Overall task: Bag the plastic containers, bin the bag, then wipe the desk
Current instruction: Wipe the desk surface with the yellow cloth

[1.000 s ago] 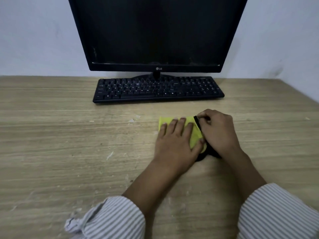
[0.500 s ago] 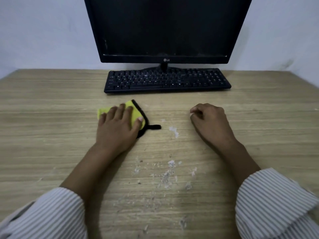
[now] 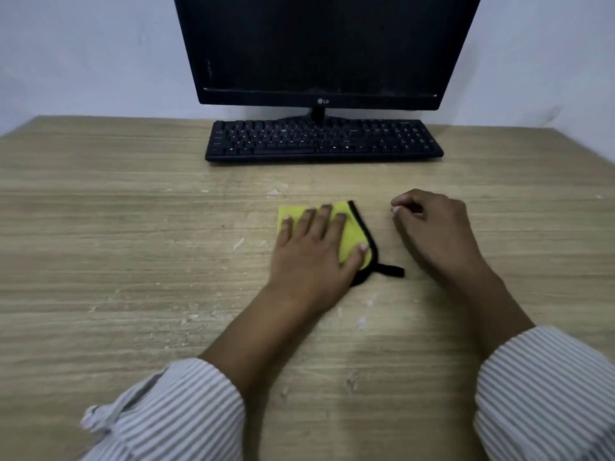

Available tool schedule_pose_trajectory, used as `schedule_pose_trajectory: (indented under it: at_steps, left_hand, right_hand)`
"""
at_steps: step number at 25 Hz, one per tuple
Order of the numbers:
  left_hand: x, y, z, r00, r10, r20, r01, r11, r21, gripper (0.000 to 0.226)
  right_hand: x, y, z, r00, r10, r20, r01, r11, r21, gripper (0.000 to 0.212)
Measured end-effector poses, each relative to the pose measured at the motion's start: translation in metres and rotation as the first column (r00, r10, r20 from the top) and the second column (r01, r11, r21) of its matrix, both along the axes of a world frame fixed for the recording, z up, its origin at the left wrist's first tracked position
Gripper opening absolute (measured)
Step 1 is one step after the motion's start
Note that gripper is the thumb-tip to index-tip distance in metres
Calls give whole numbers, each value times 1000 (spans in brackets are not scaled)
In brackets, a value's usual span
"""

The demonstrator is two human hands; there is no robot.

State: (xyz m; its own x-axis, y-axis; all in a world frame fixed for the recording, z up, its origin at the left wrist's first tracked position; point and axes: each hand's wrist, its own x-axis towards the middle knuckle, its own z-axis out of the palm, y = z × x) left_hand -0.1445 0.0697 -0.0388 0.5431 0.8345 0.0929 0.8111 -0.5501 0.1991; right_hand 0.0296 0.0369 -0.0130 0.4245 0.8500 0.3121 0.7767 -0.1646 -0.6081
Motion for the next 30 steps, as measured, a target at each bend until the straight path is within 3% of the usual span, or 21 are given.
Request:
schedule_pose_trajectory:
  at_steps: [4,7,13,15,16,18,19,20,21,23,27,30]
  left_hand:
    - [-66,14,0,988,148,-39,-147,989,15,76]
    - [-69,15,2,977,204,-56,-203,979,13,76]
    - [38,-11,2,1000,-19,13,19,999,-40,64]
    - [57,-14,5,974,-63,217,82,993,-81,58]
    - [59,-12,9,899,-34,437,102,986,-132,53]
    - [48,-8,17,560,166,812,80,964,-253,42]
    - [41,-2,18,380,257,889,40,955,-293,37]
    - [34,4,20,292,300,908,-11,951,-310,32]
    - [30,11,20,315,301,900,-67,953,-295,30]
    - [29,20,17,432,254,865,-56,965,-256,27]
    - [34,25,9,716,88,693,42,985,-168,27]
    - [39,36,10,773,57,632,44,989,-143,32]
  right_hand:
    - [-10,-2,-4,998,63,6,-63,998,-3,24]
    - [-10,-1,-7,997,70,22,-70,997,14,24]
    - [-3,-2,-7,1000,-14,0,14,998,58,23]
    - [-3,-6,-5,995,-71,66,61,988,143,23]
    - [-5,-10,-4,991,-76,112,54,980,192,24]
    - [-18,-17,-5,978,33,204,-64,987,147,31]
    - [-27,-19,-8,954,146,262,-155,988,16,38]
    - [-36,-18,-12,912,260,318,-221,963,-154,48]
    - [-40,-13,-18,868,344,357,-243,923,-300,55]
    - [-26,5,-22,851,386,356,-212,873,-439,59]
    - [54,18,-23,926,123,357,47,900,-433,61]
    - [101,6,-23,931,-36,362,217,854,-473,61]
